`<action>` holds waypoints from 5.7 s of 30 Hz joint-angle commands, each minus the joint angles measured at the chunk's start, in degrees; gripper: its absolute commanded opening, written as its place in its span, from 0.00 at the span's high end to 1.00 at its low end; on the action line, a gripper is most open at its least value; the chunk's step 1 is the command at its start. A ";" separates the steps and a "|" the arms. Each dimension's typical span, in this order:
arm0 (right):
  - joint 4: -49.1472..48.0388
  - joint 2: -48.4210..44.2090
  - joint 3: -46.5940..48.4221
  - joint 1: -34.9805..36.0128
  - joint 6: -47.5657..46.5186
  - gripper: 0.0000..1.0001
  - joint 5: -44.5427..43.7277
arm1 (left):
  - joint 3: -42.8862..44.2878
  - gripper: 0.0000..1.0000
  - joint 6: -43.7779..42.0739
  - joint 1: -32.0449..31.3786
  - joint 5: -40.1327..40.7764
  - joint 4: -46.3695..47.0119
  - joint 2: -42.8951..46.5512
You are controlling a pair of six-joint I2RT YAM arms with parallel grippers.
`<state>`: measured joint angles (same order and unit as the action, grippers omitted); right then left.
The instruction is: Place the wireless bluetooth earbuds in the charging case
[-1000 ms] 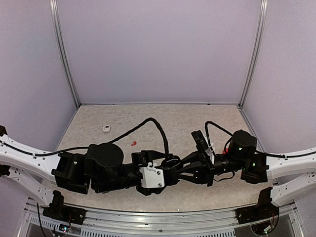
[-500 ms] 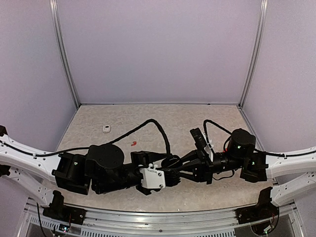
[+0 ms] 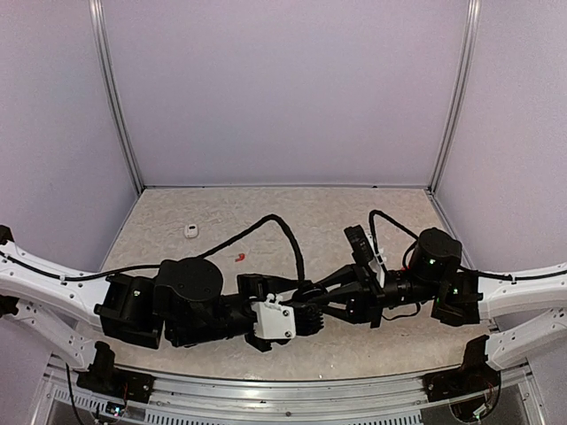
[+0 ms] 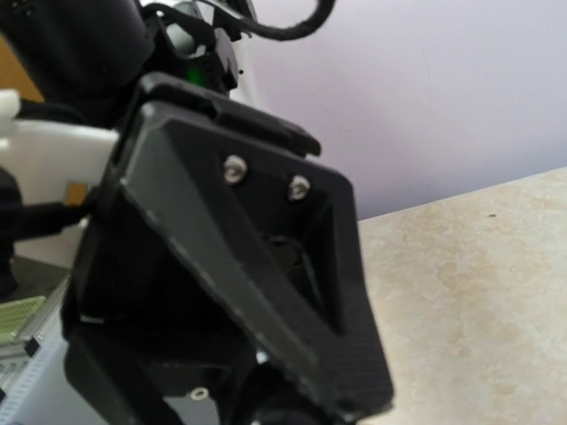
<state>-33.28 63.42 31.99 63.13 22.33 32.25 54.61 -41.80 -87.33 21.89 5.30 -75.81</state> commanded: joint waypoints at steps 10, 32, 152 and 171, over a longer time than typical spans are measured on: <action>1.22 -0.35 2.47 -0.29 1.30 1.00 -6.08 | -1.05 0.36 1.78 1.77 0.30 3.69 0.24; 0.28 0.54 2.66 -0.23 10.53 0.84 -11.69 | 1.09 0.59 2.30 2.28 9.23 3.64 -5.59; 29.64 -8.20 2.62 -29.36 -5.39 0.02 -20.22 | 15.30 0.17 67.29 71.49 -6.13 -5.12 -41.01; 31.09 6.73 -5.86 -51.71 2.56 0.15 -28.57 | 15.70 0.10 63.89 65.29 -0.70 -5.12 -30.91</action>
<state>-1.54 66.67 27.03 12.08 25.15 6.79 69.30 23.75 -20.91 19.46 0.47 -108.42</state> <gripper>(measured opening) 0.857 0.897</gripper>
